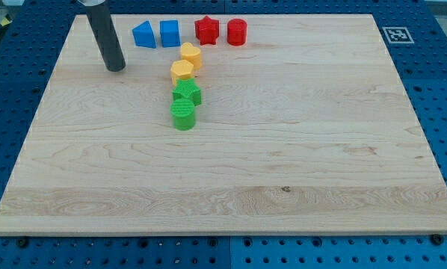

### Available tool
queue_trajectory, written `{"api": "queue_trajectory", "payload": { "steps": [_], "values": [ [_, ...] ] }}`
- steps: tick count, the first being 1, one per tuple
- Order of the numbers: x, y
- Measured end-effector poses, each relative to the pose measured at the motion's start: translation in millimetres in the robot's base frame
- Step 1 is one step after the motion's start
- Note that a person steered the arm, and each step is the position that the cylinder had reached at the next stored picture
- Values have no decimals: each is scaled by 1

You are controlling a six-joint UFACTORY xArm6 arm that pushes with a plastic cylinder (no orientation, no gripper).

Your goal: Move the red star a bit down

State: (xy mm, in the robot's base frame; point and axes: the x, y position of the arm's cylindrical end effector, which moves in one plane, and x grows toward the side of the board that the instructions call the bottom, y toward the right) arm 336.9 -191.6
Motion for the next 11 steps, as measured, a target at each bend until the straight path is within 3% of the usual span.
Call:
{"api": "queue_trajectory", "payload": {
  "steps": [3,4,5,6,11],
  "values": [
    [-6,19],
    [-21,-9],
    [-74,-23],
    [-144,8],
    [-143,119]
  ]
}}
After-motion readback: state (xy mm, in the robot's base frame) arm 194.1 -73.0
